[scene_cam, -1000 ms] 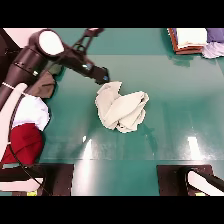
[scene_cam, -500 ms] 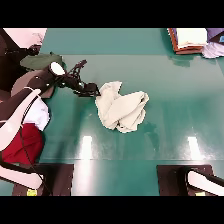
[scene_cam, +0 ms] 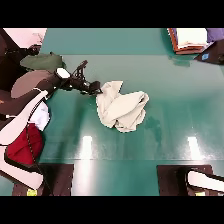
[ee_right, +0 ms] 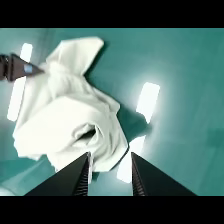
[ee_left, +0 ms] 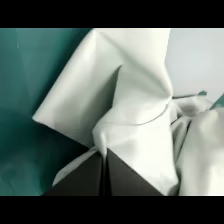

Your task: Fold the shirts.

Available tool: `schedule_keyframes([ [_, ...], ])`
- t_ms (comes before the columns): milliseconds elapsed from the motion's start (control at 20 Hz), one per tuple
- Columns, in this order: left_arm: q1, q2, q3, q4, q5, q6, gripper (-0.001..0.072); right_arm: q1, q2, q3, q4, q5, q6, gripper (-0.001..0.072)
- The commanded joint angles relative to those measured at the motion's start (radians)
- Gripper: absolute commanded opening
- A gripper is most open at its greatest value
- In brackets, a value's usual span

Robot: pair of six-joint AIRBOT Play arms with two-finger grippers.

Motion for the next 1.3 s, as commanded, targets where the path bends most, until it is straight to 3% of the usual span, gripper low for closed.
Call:
schedule_keyframes([
  [0,0.035,0.015,0.077,0.017,-0.039,0.002,0.0022,0.002,-0.009,-0.213,0.0,-0.037,0.001,0.0314],
  [50,0.041,0.031,0.108,0.055,-0.053,0.002,0.0023,0.005,-0.009,-0.307,0.002,-0.079,0.001,0.0315],
  [100,0.041,0.046,0.133,0.093,-0.063,0.002,0.0023,0.016,-0.009,-0.397,0.002,-0.121,-0.009,0.0381],
  [150,0.041,0.064,0.155,0.13,-0.072,0.002,0.0023,0.035,-0.01,-0.497,0.006,-0.176,-0.037,0.0532],
  [200,0.041,0.076,0.169,0.145,-0.08,0.003,0.0024,0.063,-0.01,-0.585,0.017,-0.237,-0.056,0.0543],
  [450,0.041,0.085,0.192,0.16,-0.1,0.003,0.0024,0.255,-0.062,-0.822,0.141,-0.555,-0.135,0.0444],
  [850,0.041,0.085,0.192,0.197,-0.139,0.003,0.0024,0.468,-0.331,-0.583,0.192,-0.665,-0.161,0.0443],
  [900,0.041,0.085,0.192,0.204,-0.142,0.002,0.0024,0.479,-0.354,-0.555,0.191,-0.667,-0.161,0.0423],
  [1050,0.041,0.088,0.192,0.216,-0.147,0.003,0.0024,0.497,-0.396,-0.493,0.179,-0.661,-0.163,0.0043],
  [1100,0.041,0.099,0.192,0.227,-0.142,0.002,0.0023,0.496,-0.395,-0.476,0.154,-0.659,-0.161,0.0012],
  [1250,0.042,0.195,0.223,0.343,-0.1,0.002,0.0023,0.447,-0.328,-0.412,-0.006,-0.615,-0.081,0.0011],
])
